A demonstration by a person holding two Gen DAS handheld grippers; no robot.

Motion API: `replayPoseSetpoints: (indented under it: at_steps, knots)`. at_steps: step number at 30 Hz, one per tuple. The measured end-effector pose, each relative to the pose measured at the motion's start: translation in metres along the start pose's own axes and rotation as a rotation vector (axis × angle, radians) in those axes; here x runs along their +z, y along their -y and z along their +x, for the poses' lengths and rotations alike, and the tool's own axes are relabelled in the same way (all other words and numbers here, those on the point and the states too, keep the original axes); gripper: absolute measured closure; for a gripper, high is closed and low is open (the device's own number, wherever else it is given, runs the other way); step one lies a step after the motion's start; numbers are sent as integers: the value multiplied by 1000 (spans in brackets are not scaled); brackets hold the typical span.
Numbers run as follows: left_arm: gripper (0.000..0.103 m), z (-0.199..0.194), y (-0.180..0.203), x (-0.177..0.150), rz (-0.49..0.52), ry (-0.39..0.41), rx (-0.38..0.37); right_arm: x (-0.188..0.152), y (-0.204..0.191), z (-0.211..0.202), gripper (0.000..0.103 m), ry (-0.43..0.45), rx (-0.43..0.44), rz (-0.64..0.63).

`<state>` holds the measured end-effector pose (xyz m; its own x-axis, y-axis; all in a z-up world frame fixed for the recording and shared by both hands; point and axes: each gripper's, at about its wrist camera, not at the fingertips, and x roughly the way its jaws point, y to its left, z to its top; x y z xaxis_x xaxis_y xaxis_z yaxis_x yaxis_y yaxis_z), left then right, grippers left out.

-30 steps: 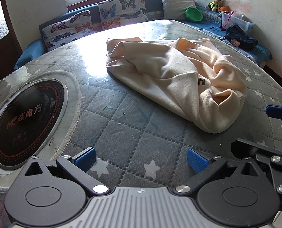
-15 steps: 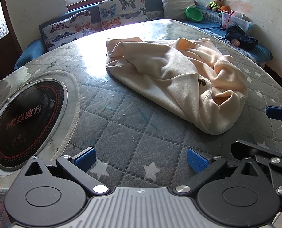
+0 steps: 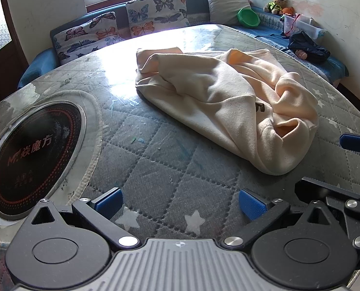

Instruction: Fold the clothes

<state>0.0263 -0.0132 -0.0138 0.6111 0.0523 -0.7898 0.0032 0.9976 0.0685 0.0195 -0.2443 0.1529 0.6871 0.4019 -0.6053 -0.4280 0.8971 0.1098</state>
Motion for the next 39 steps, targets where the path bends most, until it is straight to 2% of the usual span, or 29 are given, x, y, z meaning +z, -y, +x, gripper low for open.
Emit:
replayPoseSetpoints:
  at_steps: [16, 25, 28, 34, 39]
  knots:
    - [0, 6, -7, 14, -15, 8, 6, 11, 10, 8, 0, 6, -16, 6]
    - [0, 6, -7, 35, -22, 50, -26, 23, 19, 14, 0, 18, -29, 7]
    - [2, 6, -5, 43, -18, 78, -39, 29, 26, 17, 0, 30, -41, 15]
    - [18, 12, -4, 59, -39, 100, -95, 41, 40, 24, 0, 48, -74, 31]
    - [20, 17, 1, 68, -45, 117, -162, 52, 52, 33, 0, 62, -92, 43]
